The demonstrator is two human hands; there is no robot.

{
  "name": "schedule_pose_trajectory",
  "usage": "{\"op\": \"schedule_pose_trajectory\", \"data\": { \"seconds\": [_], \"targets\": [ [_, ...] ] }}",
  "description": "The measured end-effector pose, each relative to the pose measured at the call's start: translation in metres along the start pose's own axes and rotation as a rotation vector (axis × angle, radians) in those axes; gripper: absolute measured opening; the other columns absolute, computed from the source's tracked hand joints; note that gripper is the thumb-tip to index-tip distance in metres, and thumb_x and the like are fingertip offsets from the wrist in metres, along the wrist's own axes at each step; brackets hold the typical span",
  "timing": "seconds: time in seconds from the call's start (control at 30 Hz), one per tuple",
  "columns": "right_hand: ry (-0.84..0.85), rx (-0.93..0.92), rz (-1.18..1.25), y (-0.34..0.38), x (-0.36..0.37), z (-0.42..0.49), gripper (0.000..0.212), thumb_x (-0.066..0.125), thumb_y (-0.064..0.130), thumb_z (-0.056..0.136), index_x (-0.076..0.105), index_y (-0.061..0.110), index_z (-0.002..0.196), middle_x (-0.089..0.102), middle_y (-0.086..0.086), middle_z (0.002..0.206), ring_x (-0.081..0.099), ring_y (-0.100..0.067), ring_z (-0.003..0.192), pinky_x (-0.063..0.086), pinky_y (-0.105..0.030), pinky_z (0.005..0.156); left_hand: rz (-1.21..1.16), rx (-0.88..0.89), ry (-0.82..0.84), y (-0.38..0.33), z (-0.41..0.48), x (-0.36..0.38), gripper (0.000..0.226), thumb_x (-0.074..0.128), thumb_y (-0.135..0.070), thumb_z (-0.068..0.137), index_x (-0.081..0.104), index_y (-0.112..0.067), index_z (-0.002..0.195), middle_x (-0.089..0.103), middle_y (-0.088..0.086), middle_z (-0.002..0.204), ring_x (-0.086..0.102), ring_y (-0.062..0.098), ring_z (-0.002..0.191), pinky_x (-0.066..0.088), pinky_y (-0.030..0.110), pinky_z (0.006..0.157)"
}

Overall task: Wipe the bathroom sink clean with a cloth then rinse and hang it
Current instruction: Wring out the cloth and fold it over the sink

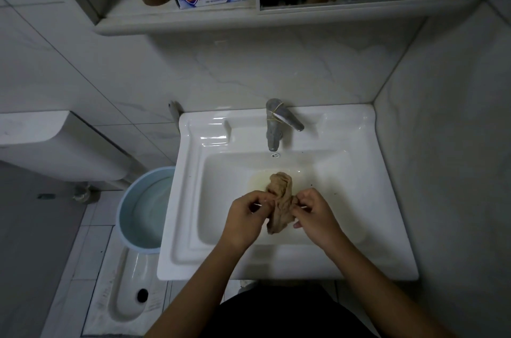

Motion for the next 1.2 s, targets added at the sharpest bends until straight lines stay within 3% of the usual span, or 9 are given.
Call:
{"op": "schedule_pose_trajectory", "data": {
  "seconds": [0.13,0.3,0.5,0.6,0.67,0.8,0.97,1.1,1.2],
  "targets": [
    [0.047,-0.002,-0.094,-0.015,-0.001,0.000,0.023,0.066,0.027,0.079,0.058,0.036,0.099,0.071,-0.001,0.098,0.070,-0.020,0.089,0.060,-0.043,0.080,-0.084,-0.058,-0.101,-0.005,-0.004,-0.004,0.019,0.053,-0.004,0.099,0.067,-0.002,0.087,0.076,0.005,0.085,0.071,0.008,0.079,0.052,0.018,0.069],
    [-0.090,-0.108,-0.412,-0.016,-0.016,0.001,0.014,0.062,0.009,0.086,0.061,0.021,0.080,0.065,0.004,0.082,0.062,-0.021,0.079,0.049,-0.032,0.070,-0.256,-0.167,-0.148,-0.006,0.006,-0.024,0.021,0.045,-0.017,0.105,0.054,-0.003,0.092,0.072,0.023,0.099,0.072,0.032,0.088,0.058,0.036,0.077],
    [-0.102,0.060,-0.370,-0.032,-0.048,0.020,0.015,0.062,0.011,0.085,0.061,0.024,0.080,0.067,-0.001,0.087,0.066,-0.026,0.086,0.058,-0.051,0.082,-0.156,-0.015,-0.304,-0.003,0.016,-0.068,0.019,0.050,-0.016,0.103,0.063,-0.005,0.095,0.069,0.022,0.095,0.070,0.038,0.089,0.063,0.050,0.080],
    [0.050,0.055,-0.475,-0.030,-0.042,0.020,0.011,0.067,0.014,0.084,0.062,0.023,0.087,0.067,0.004,0.094,0.066,-0.025,0.097,0.055,-0.043,0.088,-0.218,-0.031,-0.144,-0.020,0.020,-0.062,0.017,0.050,-0.013,0.103,0.063,-0.003,0.097,0.067,0.027,0.092,0.068,0.036,0.078,0.062,0.050,0.072],
    [0.099,-0.043,-0.428,-0.014,-0.030,0.016,0.030,0.067,0.007,0.082,0.061,0.024,0.107,0.065,0.008,0.113,0.062,-0.013,0.113,0.050,-0.033,0.092,-0.230,-0.089,0.004,-0.036,0.025,-0.049,0.017,0.052,-0.016,0.103,0.065,-0.009,0.094,0.066,0.020,0.083,0.063,0.033,0.074,0.059,0.049,0.067],
    [0.304,-0.291,-0.146,0.060,-0.002,0.010,0.061,0.062,-0.006,0.085,0.054,0.030,0.134,0.059,0.012,0.135,0.051,0.005,0.127,0.044,-0.012,0.095,-0.318,-0.120,0.226,-0.072,0.029,-0.030,0.018,0.051,-0.012,0.099,0.065,-0.012,0.088,0.063,0.005,0.075,0.058,0.018,0.067,0.049,0.022,0.058],
    [0.402,-0.296,-0.125,0.099,0.003,0.022,0.025,0.072,0.013,0.077,0.068,0.017,0.102,0.071,-0.014,0.095,0.069,-0.027,0.089,0.052,-0.043,0.081,-0.252,-0.003,0.397,-0.107,0.035,-0.058,0.012,0.058,-0.008,0.096,0.069,-0.013,0.092,0.066,0.008,0.084,0.064,0.017,0.076,0.051,0.024,0.065],
    [0.270,-0.484,-0.436,0.095,-0.005,0.026,0.032,0.073,0.043,0.073,0.054,0.017,0.069,0.057,-0.002,0.078,0.054,-0.012,0.071,0.042,-0.033,0.068,0.073,0.074,0.253,-0.108,0.041,-0.097,0.011,0.066,-0.015,0.095,0.074,-0.020,0.090,0.072,-0.005,0.085,0.067,0.012,0.081,0.054,0.025,0.069],
    [0.227,-0.545,-0.624,0.102,-0.010,0.022,0.038,0.070,0.050,0.076,0.058,0.014,0.073,0.060,0.004,0.079,0.055,-0.007,0.073,0.045,-0.029,0.068,0.201,0.101,0.140,-0.096,0.048,-0.114,0.013,0.067,-0.019,0.096,0.073,-0.026,0.086,0.070,-0.001,0.088,0.066,0.016,0.079,0.053,0.025,0.058]
  ]
}}
Point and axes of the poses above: each hand's wrist, its own z-axis towards the middle knuckle, its own x-axis out of the palm, y = z × x, the point moved 2 cm from there along z, towards the middle knuckle
